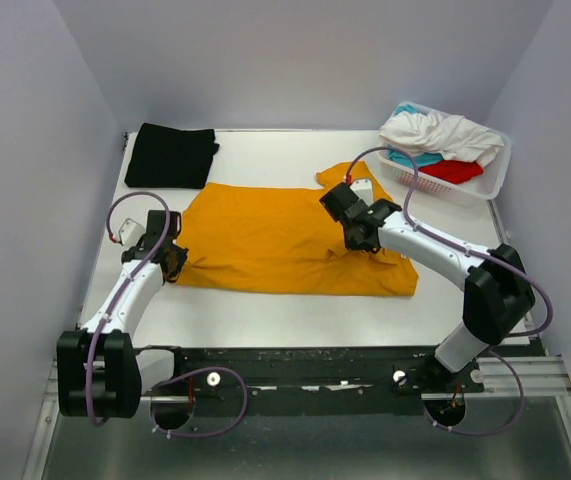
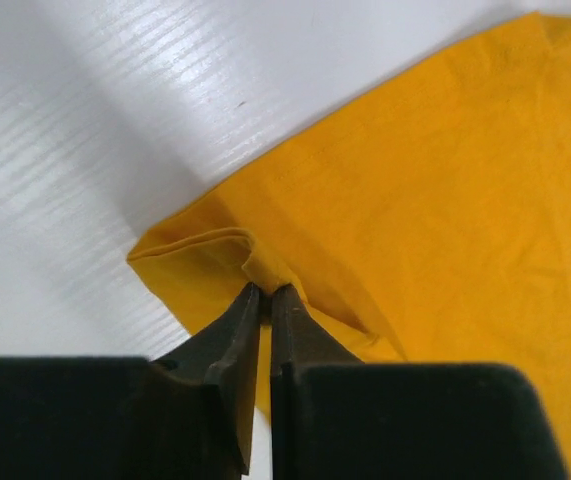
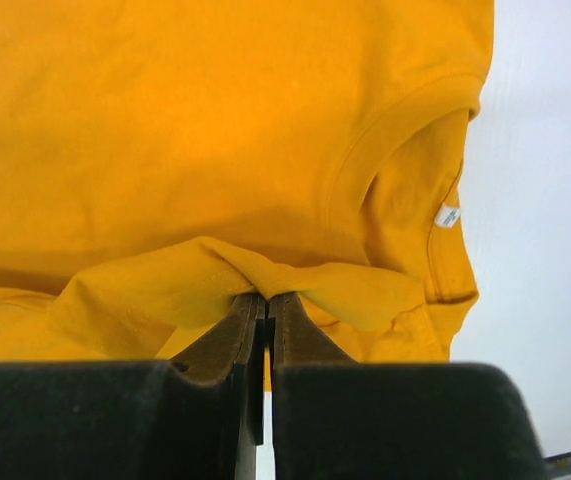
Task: Fold and stack the t-shirts
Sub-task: Fold the flattened tshirt in 1/3 of the way
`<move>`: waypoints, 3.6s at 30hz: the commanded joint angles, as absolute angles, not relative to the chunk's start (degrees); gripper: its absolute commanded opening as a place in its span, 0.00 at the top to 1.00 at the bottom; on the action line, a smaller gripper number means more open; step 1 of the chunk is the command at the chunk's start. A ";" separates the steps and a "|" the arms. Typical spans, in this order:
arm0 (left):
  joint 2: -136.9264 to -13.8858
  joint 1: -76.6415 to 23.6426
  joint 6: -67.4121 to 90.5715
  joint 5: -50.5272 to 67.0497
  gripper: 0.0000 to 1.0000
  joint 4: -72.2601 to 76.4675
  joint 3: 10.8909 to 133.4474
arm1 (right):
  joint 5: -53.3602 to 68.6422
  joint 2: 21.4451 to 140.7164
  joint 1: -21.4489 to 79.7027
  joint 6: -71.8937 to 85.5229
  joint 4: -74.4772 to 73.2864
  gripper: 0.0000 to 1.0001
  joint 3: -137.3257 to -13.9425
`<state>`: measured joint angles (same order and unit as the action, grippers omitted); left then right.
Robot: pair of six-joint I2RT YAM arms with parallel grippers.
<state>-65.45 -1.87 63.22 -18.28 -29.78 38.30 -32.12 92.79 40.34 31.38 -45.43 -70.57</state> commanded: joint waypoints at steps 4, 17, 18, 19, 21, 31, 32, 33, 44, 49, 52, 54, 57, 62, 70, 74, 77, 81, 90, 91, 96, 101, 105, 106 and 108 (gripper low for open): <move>-71.88 -0.67 63.27 -20.39 0.02 -33.23 46.25 | -32.53 99.59 38.09 25.94 -38.79 0.73 -74.35; -65.59 -0.84 50.62 6.82 0.02 -21.50 41.80 | -22.38 82.39 35.33 30.24 -23.80 0.00 -60.14; -66.08 -1.11 50.35 10.05 0.01 -18.01 40.49 | -17.17 79.96 35.33 29.66 -21.20 0.00 -57.04; -66.85 -1.43 50.28 13.74 0.02 -15.13 39.24 | -13.71 78.68 35.33 29.32 -18.88 0.00 -53.98; -70.11 -2.65 50.04 17.34 0.01 -11.83 39.35 | -10.24 78.01 35.32 30.13 -15.62 0.00 -50.58; -88.86 -6.33 50.26 20.75 0.01 -11.43 44.15 | -13.18 90.72 35.33 33.12 -10.91 0.00 -51.26; -89.33 -6.82 50.88 20.93 0.01 -11.54 43.68 | -14.25 90.43 35.33 33.81 -11.22 0.00 -50.23; -89.56 -7.51 51.26 20.38 0.01 -11.93 43.20 | -15.33 89.54 35.33 34.44 -11.17 0.00 -48.79; -76.09 -19.14 58.77 4.67 0.01 -28.38 35.90 | -17.75 76.35 35.33 42.06 -20.00 0.00 -34.40; -67.43 -23.47 62.22 -1.11 0.01 -35.00 32.49 | -15.37 67.21 35.33 46.57 -28.56 0.00 -29.72; -62.86 -26.29 64.37 -0.20 0.02 -34.44 29.83 | -11.71 62.78 35.32 48.86 -31.50 0.00 -27.87; -59.77 -27.72 65.30 -0.20 0.02 -33.47 28.57 | -10.30 60.57 35.30 50.01 -31.60 0.00 -26.84; -57.26 -28.20 65.94 -3.62 0.01 -35.36 29.09 | -9.16 58.38 35.33 51.91 -34.01 0.00 -26.97; -55.59 -28.21 64.12 -6.91 0.02 -39.13 32.53 | -8.55 54.08 35.32 52.33 -34.70 0.00 -27.08; -58.90 -21.03 54.58 -9.86 0.02 -35.59 43.75 | -24.07 55.29 35.30 46.85 -38.15 0.00 -40.95; -68.72 -9.63 46.23 -3.17 0.02 -23.99 49.68 | -22.81 55.65 35.33 43.08 -30.54 0.00 -40.91; -80.53 -4.15 41.71 -0.13 0.01 -23.60 59.99 | -21.92 57.73 35.33 41.37 -26.99 0.00 -41.46; -96.76 -0.86 38.72 2.42 0.01 -28.69 74.00 | -21.99 60.28 35.33 40.33 -25.80 0.00 -42.89; -113.57 -0.61 33.55 3.32 0.01 -40.61 90.56 | -23.86 59.01 35.33 39.77 -25.05 0.00 -42.52; -113.42 -0.60 34.30 2.69 0.02 -41.76 90.86 | -23.91 58.69 35.33 39.84 -25.06 0.00 -42.48; -113.62 -1.09 34.87 9.08 0.03 -39.36 88.43 | -23.71 57.28 35.33 39.99 -25.54 0.00 -42.45; -112.42 -2.23 35.95 8.06 0.03 -39.41 86.63 | -24.05 54.80 35.32 39.99 -26.60 0.00 -41.94; -112.62 -3.58 35.42 6.99 0.02 -42.43 87.31 | -25.11 53.03 35.33 39.20 -27.00 0.00 -41.40; -112.45 -3.83 35.42 6.49 0.01 -42.33 87.06 | -25.32 52.88 35.33 38.89 -26.01 0.00 -40.75; -112.24 -3.79 35.42 6.67 0.01 -42.10 86.73 | -24.00 54.11 35.33 35.94 -20.33 0.00 -38.36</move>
<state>-114.13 -3.07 35.40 6.33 -40.45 87.48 -22.55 53.69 35.24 39.77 -26.33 -41.06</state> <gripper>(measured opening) 0.979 0.998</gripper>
